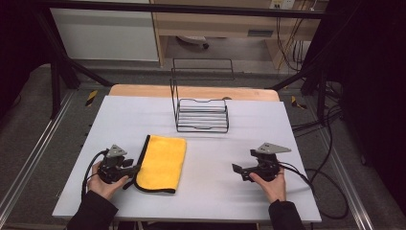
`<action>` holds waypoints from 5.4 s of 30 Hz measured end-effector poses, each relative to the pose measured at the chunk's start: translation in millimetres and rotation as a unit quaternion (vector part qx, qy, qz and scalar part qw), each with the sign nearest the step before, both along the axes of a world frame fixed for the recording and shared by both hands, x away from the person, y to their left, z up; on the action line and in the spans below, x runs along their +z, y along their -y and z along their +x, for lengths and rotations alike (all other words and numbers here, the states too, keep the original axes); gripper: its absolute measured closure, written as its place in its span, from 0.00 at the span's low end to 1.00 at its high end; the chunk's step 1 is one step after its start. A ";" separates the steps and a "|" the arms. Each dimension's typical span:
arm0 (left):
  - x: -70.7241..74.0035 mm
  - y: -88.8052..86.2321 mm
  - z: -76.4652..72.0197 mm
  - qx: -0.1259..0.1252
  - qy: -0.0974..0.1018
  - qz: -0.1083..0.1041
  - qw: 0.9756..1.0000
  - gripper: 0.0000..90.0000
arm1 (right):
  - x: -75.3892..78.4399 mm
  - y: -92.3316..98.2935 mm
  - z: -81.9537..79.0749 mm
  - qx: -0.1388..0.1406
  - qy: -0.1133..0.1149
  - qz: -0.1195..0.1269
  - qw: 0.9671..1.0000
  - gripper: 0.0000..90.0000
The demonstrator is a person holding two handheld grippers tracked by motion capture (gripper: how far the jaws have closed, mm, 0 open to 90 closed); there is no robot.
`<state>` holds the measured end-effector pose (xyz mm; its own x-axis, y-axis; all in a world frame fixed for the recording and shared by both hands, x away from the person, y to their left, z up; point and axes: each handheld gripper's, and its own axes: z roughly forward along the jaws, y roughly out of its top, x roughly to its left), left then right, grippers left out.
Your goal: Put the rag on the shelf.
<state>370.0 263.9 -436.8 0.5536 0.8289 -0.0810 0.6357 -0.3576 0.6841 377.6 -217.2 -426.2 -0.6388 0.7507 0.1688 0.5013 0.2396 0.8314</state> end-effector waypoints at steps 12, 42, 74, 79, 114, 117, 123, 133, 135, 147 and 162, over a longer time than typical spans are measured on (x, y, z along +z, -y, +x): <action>-4.9 5.0 -1.4 -0.020 -0.014 -0.007 1.000 0.81 | 4.4 -104.2 36.4 0.032 -0.011 -0.016 0.999 0.10; -4.3 2.6 0.7 -0.006 -0.025 -0.027 0.999 0.87 | -20.0 -188.6 73.0 0.011 -0.102 0.005 0.995 0.93; -3.2 84.0 -28.3 -0.060 -0.037 -0.056 0.996 0.88 | 5.1 -121.4 40.4 -0.001 -0.082 -0.067 0.994 0.93; -6.7 93.3 -29.1 -0.055 -0.027 -0.052 0.997 0.86 | -4.8 -106.5 43.6 0.014 -0.059 -0.075 0.995 0.92; -5.0 108.8 92.2 -0.023 -0.018 -0.021 0.999 0.57 | -7.1 -62.3 34.2 0.003 -0.028 -0.027 0.999 0.19; -7.4 109.8 93.3 -0.025 -0.025 -0.032 0.999 0.60 | -8.0 -63.5 36.3 0.002 -0.032 -0.017 0.999 0.20; -8.9 110.4 93.6 -0.028 -0.030 -0.039 0.998 0.67 | -9.4 -70.1 42.2 -0.001 -0.043 -0.009 0.999 0.23; -8.2 110.2 92.6 -0.040 -0.042 -0.045 0.997 0.80 | -23.9 -92.2 61.4 -0.010 -0.065 -0.022 0.998 0.39; -7.3 109.9 91.9 -0.042 -0.041 -0.044 0.997 0.83 | -25.7 -96.9 64.6 -0.011 -0.068 -0.032 0.997 0.45; -8.3 109.7 92.4 -0.051 -0.038 -0.041 0.997 0.83 | -28.6 -100.9 70.3 -0.020 -0.102 -0.011 0.994 0.67; -6.7 104.6 95.0 -0.053 -0.048 -0.061 0.996 0.88 | -26.3 -102.0 68.2 -0.019 -0.127 0.016 0.992 0.91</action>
<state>465.0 159.3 -443.5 0.6226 0.7464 -0.2351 0.6634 -0.3441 0.6645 445.8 -115.3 -452.5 -0.5436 0.7653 0.3448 0.7043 0.1924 0.6833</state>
